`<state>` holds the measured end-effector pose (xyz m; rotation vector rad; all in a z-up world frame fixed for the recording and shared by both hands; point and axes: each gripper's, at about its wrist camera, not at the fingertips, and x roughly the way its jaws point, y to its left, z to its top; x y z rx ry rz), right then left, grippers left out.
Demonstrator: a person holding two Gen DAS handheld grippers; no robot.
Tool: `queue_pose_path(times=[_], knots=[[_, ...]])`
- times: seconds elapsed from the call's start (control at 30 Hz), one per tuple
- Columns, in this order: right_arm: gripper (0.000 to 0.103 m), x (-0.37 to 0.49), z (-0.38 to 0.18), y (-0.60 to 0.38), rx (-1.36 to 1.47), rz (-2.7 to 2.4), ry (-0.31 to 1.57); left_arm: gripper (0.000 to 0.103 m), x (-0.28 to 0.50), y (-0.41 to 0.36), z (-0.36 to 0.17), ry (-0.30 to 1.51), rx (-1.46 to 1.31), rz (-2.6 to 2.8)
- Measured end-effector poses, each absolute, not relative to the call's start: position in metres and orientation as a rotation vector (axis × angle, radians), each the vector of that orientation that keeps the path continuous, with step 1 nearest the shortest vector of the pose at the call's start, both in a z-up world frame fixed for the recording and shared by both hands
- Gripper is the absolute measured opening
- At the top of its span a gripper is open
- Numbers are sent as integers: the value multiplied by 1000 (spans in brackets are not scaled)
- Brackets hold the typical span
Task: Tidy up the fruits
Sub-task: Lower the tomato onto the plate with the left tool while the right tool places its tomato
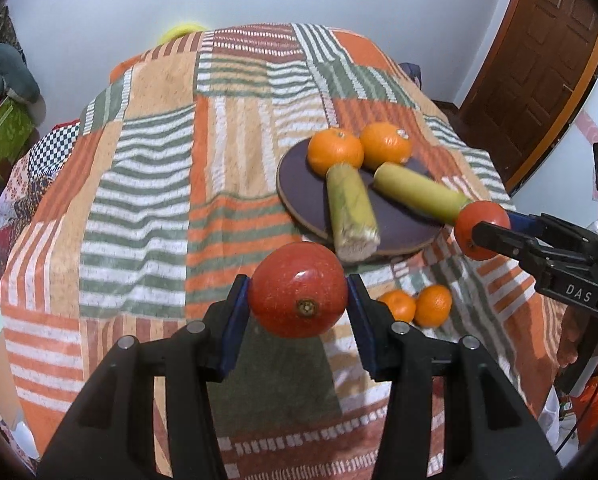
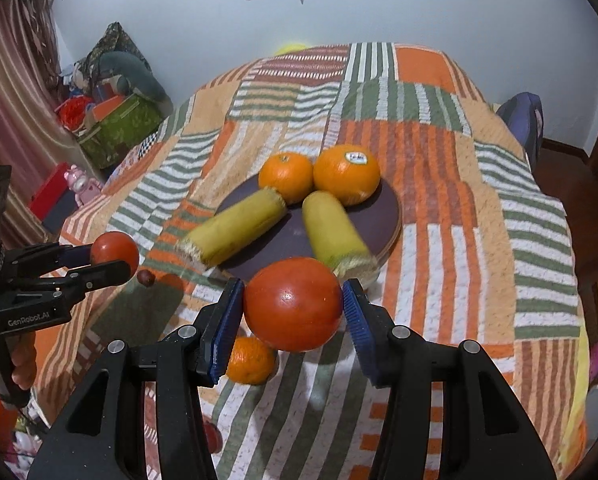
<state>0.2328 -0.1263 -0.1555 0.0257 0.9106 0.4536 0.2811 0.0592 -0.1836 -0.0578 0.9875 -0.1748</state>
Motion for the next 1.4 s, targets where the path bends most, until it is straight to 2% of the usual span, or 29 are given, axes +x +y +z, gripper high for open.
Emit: queue_pose_path(times=[0.37,0.9,1.4], knots=[[47,255,-141,-136,15,452,862,48,321,52,-175,953,-53,-173],[47,299,-155,-146,32,430,862,48,378,41,-203,1003,-76,-173],[47,301,-166,-87,-21,573,882,48,398,37,-222,1039,-53,-171]])
